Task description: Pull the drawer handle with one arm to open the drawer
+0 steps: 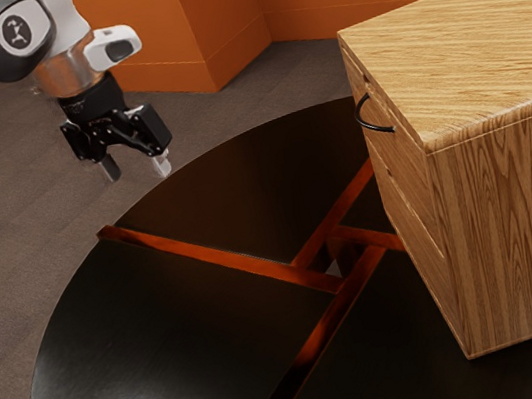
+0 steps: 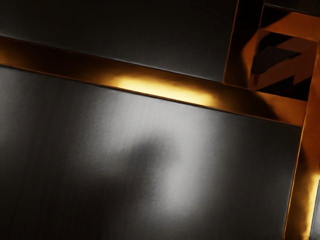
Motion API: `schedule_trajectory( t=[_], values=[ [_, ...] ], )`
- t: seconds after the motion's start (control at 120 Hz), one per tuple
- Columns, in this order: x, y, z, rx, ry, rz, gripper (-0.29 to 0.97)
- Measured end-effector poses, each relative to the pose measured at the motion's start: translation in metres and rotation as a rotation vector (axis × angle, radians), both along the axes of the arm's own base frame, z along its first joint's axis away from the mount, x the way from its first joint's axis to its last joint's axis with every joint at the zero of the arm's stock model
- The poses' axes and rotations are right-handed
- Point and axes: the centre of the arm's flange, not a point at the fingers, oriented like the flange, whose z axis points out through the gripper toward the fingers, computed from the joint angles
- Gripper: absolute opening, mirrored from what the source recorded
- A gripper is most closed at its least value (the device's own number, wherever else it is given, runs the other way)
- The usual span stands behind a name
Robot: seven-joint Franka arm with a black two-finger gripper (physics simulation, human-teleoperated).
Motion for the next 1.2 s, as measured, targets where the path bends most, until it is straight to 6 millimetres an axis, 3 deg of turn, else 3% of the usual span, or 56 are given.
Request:
schedule_trajectory(
  t=[0.358,0.442,0.525,0.575,0.617,0.7,0.75,1.2],
  values=[
    [0.011,-0.025,0.001,-0.019,-0.049,-0.142,0.68],
    [0.014,-0.040,0.004,0.043,-0.046,-0.136,0.68],
    [0.010,-0.033,0.008,0.040,-0.051,-0.109,0.68],
    [0.016,-0.036,-0.004,0.030,-0.028,-0.113,0.68],
    [0.025,-0.060,-0.010,0.014,-0.022,-0.160,0.68],
    [0.038,-0.153,-0.016,-0.050,-0.024,-0.344,0.68],
    [0.038,-0.173,-0.018,-0.079,-0.021,-0.398,0.68],
    [0.022,-0.175,0.004,-0.004,-0.028,-0.436,0.68]
  ],
)
